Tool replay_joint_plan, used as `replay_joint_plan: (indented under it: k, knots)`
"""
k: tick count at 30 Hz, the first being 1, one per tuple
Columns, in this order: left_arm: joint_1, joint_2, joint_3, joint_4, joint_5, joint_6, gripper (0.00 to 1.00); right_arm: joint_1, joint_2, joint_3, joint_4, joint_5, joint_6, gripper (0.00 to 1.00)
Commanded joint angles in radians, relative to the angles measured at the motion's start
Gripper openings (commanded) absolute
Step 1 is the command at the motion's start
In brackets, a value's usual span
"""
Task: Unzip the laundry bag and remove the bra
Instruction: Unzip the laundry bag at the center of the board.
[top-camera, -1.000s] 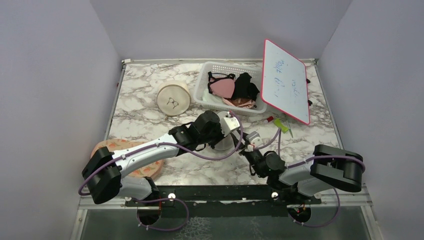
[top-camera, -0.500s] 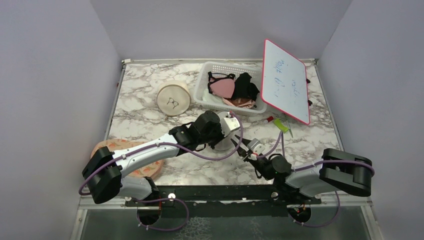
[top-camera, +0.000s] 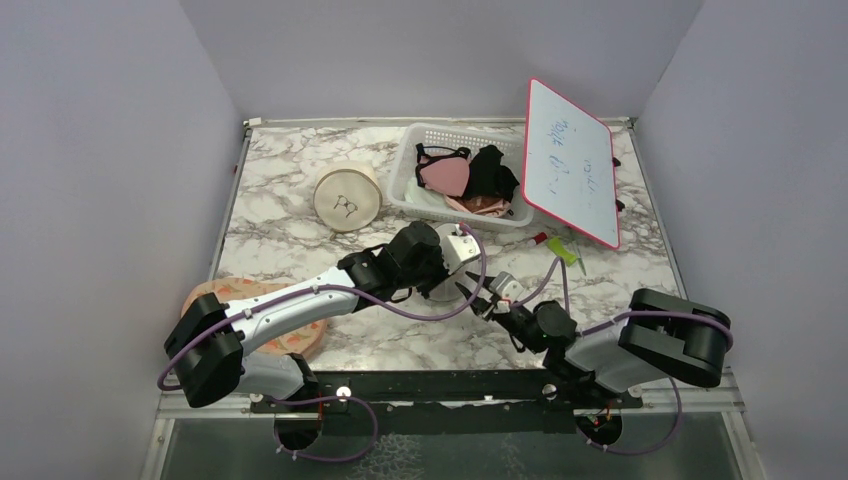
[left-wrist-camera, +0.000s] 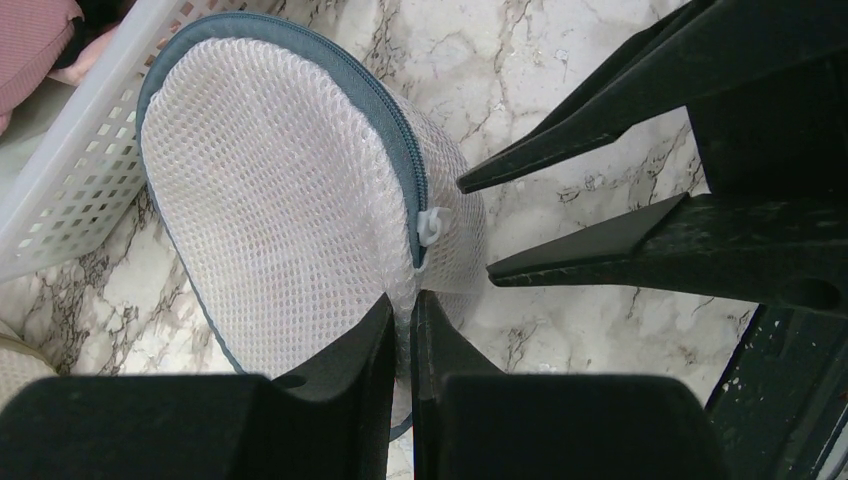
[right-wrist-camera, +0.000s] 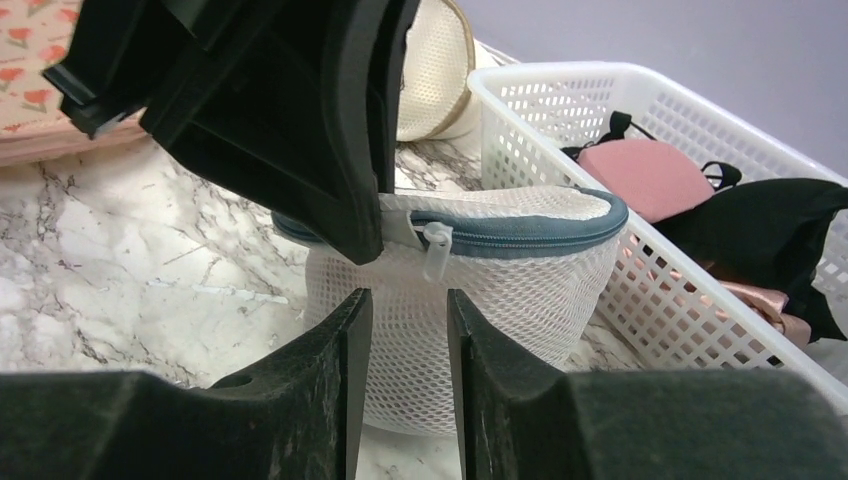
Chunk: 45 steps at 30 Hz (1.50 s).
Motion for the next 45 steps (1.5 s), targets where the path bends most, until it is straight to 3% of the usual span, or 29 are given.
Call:
replay_joint_plan:
  k: [1, 12, 27, 35, 40, 45]
  knots:
    - [-0.004, -0.001, 0.015, -0.021, 0.031, -0.004, 0.00, -0.040, 0.025, 0.023, 0.058, -0.064, 0.064, 0.33]
    - [-0.004, 0.000, 0.016, -0.020, 0.047, -0.001, 0.00, -0.099, 0.008, 0.045, 0.008, -0.152, 0.094, 0.32]
    - [-0.004, 0.002, 0.016, -0.018, 0.066, -0.007, 0.00, -0.099, 0.063, 0.072, 0.044, -0.123, 0.130, 0.21]
    - [-0.004, 0.001, 0.015, -0.017, 0.068, -0.007, 0.00, -0.099, 0.064, 0.090, 0.013, -0.091, 0.137, 0.09]
    - [-0.004, -0.001, 0.015, -0.019, 0.066, -0.006, 0.00, -0.100, 0.036, 0.106, -0.068, -0.047, 0.144, 0.01]
    - [-0.004, -0.009, 0.012, -0.019, 0.044, -0.003, 0.00, -0.099, -0.041, 0.112, -0.253, 0.040, 0.149, 0.01]
